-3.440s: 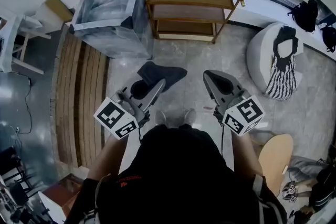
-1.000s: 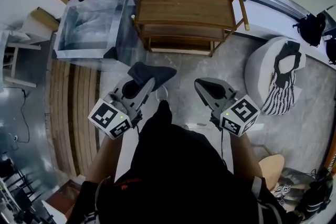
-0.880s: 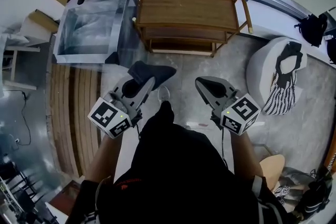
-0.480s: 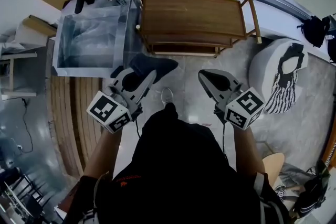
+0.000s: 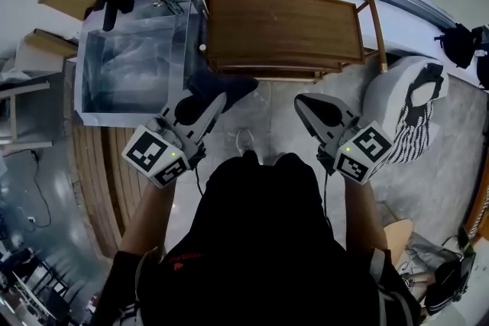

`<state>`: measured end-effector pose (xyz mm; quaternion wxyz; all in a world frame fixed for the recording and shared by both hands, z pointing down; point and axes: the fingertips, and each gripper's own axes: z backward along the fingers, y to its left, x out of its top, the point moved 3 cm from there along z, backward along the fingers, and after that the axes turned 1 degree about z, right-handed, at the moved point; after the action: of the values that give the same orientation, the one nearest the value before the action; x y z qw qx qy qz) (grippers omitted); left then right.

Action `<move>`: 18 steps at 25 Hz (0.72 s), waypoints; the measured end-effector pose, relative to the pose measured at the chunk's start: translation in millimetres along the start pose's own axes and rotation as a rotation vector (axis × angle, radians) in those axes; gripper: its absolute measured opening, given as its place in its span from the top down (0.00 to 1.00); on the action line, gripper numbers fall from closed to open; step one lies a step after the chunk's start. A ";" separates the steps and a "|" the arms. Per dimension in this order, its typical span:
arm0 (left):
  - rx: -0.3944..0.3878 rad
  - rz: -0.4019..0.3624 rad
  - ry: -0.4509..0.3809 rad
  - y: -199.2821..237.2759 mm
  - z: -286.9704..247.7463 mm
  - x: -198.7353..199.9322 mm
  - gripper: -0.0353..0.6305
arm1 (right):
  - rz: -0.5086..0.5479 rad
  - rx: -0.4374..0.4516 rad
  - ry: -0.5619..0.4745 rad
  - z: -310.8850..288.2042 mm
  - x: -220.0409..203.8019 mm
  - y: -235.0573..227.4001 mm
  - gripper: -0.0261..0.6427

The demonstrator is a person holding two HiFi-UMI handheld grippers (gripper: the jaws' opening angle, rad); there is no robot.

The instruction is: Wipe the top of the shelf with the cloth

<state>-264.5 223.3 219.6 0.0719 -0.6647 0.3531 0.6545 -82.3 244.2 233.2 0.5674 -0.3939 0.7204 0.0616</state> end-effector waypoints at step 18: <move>0.101 0.030 0.029 33.1 -113.7 11.8 0.89 | -0.032 0.059 -0.011 0.8 39.4 -137.9 0.95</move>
<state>-191.4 130.9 235.9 0.0904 -0.6640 0.3967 0.6273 4.4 130.9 248.2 0.5835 -0.3881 0.7126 0.0336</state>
